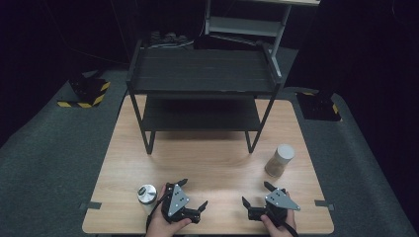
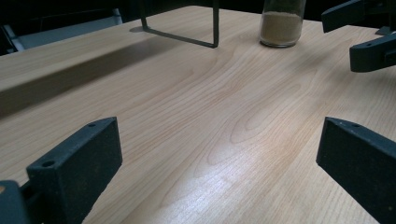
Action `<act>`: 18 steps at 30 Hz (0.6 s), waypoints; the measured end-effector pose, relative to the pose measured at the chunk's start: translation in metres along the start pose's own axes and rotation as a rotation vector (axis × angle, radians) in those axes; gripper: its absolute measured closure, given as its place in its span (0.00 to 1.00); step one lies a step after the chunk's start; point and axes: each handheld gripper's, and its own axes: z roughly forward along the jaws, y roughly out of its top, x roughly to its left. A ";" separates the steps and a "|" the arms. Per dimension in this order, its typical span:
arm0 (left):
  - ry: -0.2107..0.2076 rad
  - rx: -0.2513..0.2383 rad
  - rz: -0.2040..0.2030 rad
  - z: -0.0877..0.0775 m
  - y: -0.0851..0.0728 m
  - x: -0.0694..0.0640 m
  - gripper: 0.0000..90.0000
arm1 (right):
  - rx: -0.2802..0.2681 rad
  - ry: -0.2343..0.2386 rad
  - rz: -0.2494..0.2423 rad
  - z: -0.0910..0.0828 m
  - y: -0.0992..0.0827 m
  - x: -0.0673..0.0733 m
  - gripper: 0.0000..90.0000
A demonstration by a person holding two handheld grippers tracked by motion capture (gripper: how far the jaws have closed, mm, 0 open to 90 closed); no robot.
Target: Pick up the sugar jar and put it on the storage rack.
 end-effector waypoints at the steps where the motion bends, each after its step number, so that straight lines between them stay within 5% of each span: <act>1: -0.005 -0.003 -0.007 0.001 0.000 0.001 0.01 | 0.003 0.005 -0.007 0.000 0.001 0.000 0.01; 18: -0.017 -0.011 0.002 0.000 -0.002 0.003 0.01 | -0.006 0.034 0.032 0.000 -0.001 -0.009 0.01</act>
